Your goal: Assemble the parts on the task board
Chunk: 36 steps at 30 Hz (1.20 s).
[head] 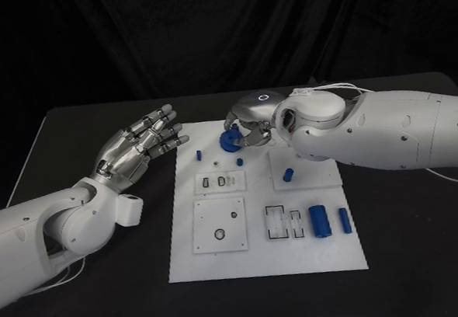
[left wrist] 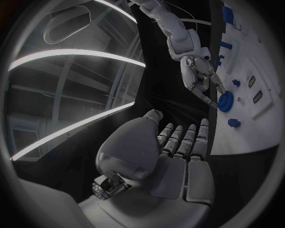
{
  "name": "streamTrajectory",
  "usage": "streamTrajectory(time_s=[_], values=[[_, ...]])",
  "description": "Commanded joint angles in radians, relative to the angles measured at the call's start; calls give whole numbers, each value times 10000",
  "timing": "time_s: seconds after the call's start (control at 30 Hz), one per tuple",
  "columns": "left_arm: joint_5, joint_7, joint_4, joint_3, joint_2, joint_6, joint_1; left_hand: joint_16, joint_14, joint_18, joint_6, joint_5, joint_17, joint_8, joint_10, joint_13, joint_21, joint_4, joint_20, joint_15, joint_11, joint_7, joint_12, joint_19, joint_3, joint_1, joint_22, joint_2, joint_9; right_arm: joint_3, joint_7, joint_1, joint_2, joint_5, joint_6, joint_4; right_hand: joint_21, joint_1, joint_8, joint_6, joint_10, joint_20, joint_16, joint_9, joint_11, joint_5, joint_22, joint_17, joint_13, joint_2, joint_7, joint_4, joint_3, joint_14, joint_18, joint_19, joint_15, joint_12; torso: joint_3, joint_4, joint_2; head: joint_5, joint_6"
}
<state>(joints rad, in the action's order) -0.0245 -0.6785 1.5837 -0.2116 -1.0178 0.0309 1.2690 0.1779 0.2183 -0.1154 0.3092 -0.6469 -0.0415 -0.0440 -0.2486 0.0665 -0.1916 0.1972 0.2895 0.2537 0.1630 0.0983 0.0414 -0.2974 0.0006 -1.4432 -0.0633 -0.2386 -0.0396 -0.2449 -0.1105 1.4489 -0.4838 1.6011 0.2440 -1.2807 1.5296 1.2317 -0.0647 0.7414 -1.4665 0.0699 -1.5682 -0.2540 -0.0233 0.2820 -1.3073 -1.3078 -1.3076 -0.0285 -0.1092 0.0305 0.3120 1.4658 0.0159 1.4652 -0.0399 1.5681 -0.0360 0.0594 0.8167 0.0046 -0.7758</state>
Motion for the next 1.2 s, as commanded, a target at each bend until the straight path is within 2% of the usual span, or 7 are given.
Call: streamTrajectory(time_s=[0.03, 0.23, 0.33, 0.53, 0.63, 1.0, 1.2], values=[[-18, -1533, 2, 5, -1, 176, -22, 35, 12, 172, -24, -29, -15, 18, -13, 9, -53, -11, 21, 89, -50, 73, -36, -71, 69, 101, -15, -20, -9, 12, -115, -24, -43, 70, -49, 6, -33, -51, -24, 87, -1043, -53, -26, 26, 97, -109, -2318, -2630, -2632, 86, 29, 72, -9, 1050, 4, 694, -73, 27, 0, -1, 2, 4, 6], [-18, -1533, -22, 5, 13, 195, -26, 35, 12, 172, -24, -29, -15, 18, -13, 9, -53, -11, 21, 89, -50, 73, -36, -71, 69, 101, -15, -20, -9, 13, -129, -24, -121, 70, -395, -12, -42, -219, -35, 129, -1043, -46, -26, 133, 63, -320, -2316, -2630, -2632, 74, -21, 210, -171, 1050, 5, 693, -53, 27, -4, 9, 1, -7, 1], [-18, -1532, -39, 5, 24, 207, -29, 36, 2, 177, -23, -31, -13, 17, -16, 11, -55, -14, 21, 92, -60, 100, -36, -74, 113, 120, -15, -18, -9, 13, -120, -26, -155, 70, -485, -29, -38, -278, -63, 203, -1043, -38, -26, 159, 48, -386, -2321, -2630, -2632, 70, -41, 257, -232, 1050, 3, 698, -43, 27, 1, -13, -2, 11, -8], [-18, -1529, -49, 5, 12, 215, -35, 36, 2, 177, -23, -31, -13, 17, -16, 11, -55, -14, 21, 92, -60, 100, -36, -74, 113, 120, -15, -18, -9, 13, -106, -43, -259, 70, -588, -78, -7, -484, -227, 688, -1043, 13, -26, 210, -23, -478, -2349, -2630, -2632, 9, -122, 401, -474, 1050, -10, 730, 18, 27, 7, -35, -6, 63, -26], [-18, -1526, -54, 5, 4, 215, -37, 36, 2, 177, -23, -31, -13, 17, -16, 11, -55, -14, 21, 92, -60, 100, -36, -74, 113, 120, -15, -18, -9, 13, -102, -51, -300, 70, -567, -87, -6, -558, -293, 929, -1043, 42, -26, 223, -59, -550, -2354, -2630, -2632, -1, -151, 456, -574, 1050, -11, 735, 46, 27, 8, -22, -3, 61, -37], [-18, -1528, -76, 5, 2, 240, -45, 36, 2, 177, -23, -31, -13, 17, -16, 11, -55, -14, 21, 92, -60, 100, -36, -74, 113, 120, -15, -18, -9, 13, -66, -74, -498, 70, -111, -129, -17, -671, -471, 1520, -1043, 104, -26, 187, -139, -959, -2356, -2630, -2632, 14, -156, 570, -798, 1050, -9, 734, 117, 27, 5, -29, -8, 80, -38], [-18, -1532, -56, 5, -62, 233, -48, 36, 2, 177, -23, -31, -13, 17, -16, 11, -55, -14, 21, 92, -60, 100, -36, -74, 113, 120, -15, -18, -9, 18, 11, -71, -692, 70, 557, -220, -27, -694, -529, 1700, -1043, 125, -26, 159, -161, -1018, -2353, -2630, -2632, 14, -145, 601, -854, 1050, -7, 728, 138, 27, 7, -32, -4, 93, -21]])
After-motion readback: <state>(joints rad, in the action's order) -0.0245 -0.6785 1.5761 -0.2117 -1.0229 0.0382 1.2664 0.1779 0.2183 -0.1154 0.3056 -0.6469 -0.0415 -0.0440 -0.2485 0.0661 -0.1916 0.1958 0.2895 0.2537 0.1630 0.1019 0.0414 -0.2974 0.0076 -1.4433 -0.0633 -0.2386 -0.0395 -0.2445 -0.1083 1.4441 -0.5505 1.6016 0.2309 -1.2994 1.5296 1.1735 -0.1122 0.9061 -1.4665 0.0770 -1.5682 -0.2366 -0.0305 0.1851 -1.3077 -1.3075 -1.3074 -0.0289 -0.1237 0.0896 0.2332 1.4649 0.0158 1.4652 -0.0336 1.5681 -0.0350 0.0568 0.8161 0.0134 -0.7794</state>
